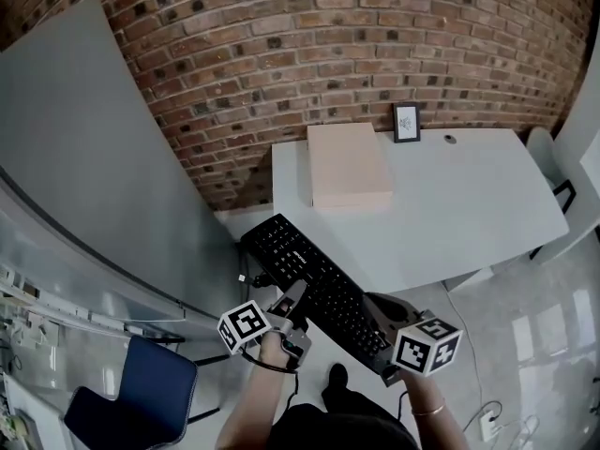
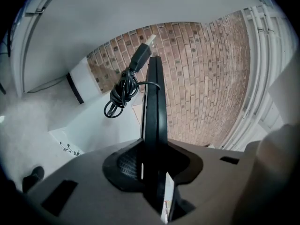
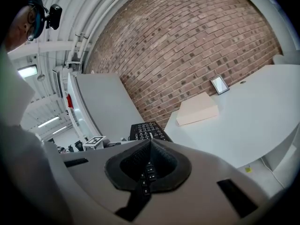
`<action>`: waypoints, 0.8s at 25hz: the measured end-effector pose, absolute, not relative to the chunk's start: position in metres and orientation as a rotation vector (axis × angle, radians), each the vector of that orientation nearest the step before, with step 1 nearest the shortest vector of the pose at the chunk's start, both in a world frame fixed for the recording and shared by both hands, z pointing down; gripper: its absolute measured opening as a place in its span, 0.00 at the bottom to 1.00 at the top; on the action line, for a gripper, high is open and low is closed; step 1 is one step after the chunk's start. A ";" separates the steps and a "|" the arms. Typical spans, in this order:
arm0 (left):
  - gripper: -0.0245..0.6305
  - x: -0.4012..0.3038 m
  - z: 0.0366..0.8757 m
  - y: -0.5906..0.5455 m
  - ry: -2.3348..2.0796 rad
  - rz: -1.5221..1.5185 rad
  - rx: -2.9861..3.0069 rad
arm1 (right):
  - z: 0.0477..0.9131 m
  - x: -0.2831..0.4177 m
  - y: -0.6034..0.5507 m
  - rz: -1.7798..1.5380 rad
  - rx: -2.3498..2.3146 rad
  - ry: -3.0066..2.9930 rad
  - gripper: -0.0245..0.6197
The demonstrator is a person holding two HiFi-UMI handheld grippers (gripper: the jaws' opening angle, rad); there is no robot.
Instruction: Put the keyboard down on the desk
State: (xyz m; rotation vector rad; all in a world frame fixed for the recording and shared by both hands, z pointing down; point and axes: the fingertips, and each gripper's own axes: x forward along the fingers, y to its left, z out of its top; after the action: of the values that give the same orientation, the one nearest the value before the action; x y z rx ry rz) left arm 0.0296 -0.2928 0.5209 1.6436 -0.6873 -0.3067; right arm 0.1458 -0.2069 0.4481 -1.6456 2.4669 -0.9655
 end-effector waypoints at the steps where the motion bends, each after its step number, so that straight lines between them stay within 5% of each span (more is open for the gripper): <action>1: 0.19 0.032 0.523 -0.300 -0.694 -0.309 1.637 | 0.449 0.148 -0.213 -0.968 -1.638 2.473 0.05; 20: 0.19 0.064 0.559 -0.434 -0.675 -0.311 1.555 | 0.476 0.169 -0.301 -1.093 -1.702 2.418 0.05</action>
State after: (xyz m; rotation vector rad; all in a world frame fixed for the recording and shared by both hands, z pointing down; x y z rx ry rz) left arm 0.0635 -0.4337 0.5588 1.5553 -0.6746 -0.3105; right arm 0.1688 -0.3007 0.4761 -1.7017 2.4181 -1.0926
